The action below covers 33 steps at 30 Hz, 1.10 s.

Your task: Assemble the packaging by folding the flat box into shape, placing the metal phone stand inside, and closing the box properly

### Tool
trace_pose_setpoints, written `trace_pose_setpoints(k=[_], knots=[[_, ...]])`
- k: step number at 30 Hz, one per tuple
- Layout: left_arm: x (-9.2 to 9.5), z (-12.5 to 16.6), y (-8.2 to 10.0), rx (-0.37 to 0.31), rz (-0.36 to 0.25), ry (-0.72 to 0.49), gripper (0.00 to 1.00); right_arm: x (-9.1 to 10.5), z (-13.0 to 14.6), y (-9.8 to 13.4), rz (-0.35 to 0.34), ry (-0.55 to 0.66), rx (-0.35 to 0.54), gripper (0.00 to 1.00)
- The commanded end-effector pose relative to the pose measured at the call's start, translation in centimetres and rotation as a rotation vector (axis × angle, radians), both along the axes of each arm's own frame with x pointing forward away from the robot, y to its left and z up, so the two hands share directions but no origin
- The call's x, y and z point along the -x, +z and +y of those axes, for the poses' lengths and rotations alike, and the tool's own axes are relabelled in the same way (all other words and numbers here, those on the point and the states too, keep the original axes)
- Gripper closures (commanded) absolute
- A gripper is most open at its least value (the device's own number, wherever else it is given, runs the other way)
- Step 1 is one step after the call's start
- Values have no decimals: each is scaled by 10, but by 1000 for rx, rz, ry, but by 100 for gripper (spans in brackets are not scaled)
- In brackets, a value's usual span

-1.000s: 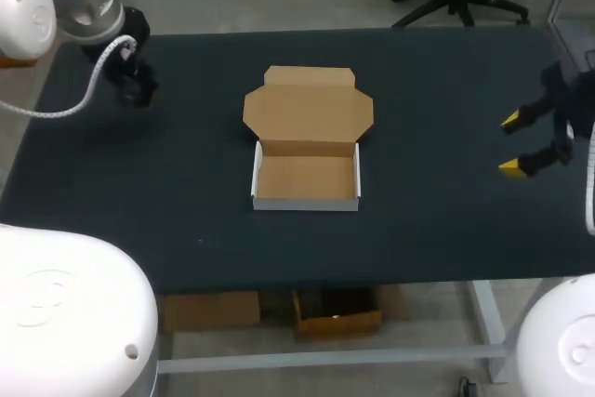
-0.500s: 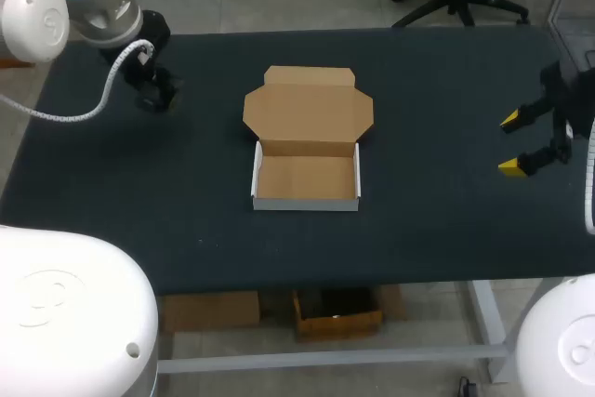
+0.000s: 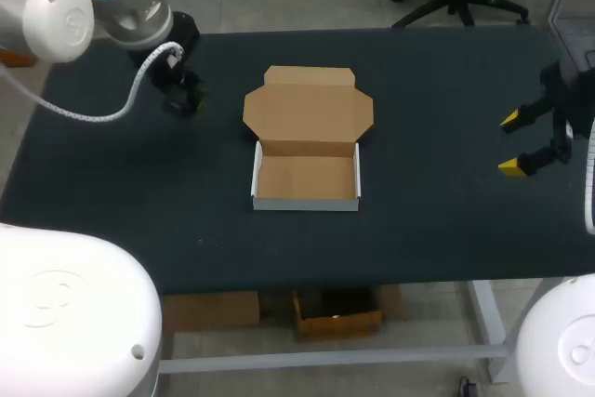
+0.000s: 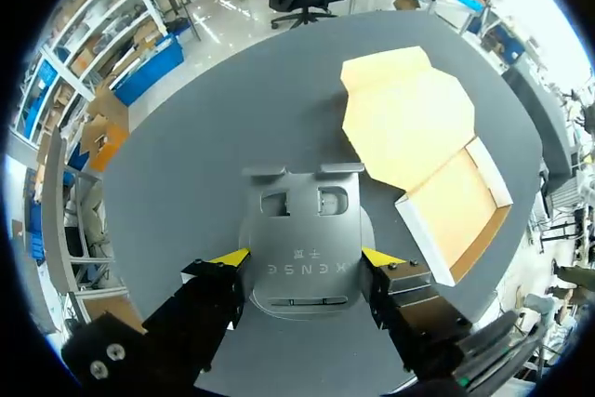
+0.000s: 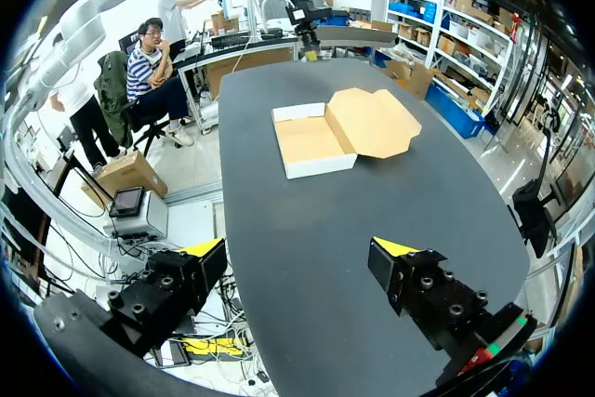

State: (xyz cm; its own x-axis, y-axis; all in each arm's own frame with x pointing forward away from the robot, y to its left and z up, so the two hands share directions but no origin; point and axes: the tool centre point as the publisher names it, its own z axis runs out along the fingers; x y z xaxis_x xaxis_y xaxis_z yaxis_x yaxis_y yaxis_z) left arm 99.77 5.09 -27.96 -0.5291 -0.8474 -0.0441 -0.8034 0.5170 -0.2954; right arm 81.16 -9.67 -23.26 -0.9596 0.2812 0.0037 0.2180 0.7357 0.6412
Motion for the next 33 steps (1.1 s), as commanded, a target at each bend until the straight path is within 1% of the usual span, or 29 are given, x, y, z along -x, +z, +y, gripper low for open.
trace_pose_setpoints(k=[1, 8, 10, 15, 25, 31, 33], knots=[[12, -18, 1, -33, -16, 0, 100, 1, 0, 0, -2, 0, -1, 0], [18, -47, -13, -36, 16, -22, 100, 1, 0, 0, -2, 0, -1, 0], [20, -55, -17, -24, 36, -32, 100, 1, 0, 0, -2, 0, -1, 0], [26, -77, -23, -13, 50, -41, 100, 1, 0, 0, -2, 0, -1, 0], [50, -120, -31, -6, 69, -73, 100, 1, 0, 0, -2, 0, -1, 0], [63, -143, -40, -18, 80, -83, 100, 1, 0, 0, -2, 0, -1, 0], [66, -150, -43, -21, 94, -87, 100, 1, 0, 0, -2, 0, -1, 0]])
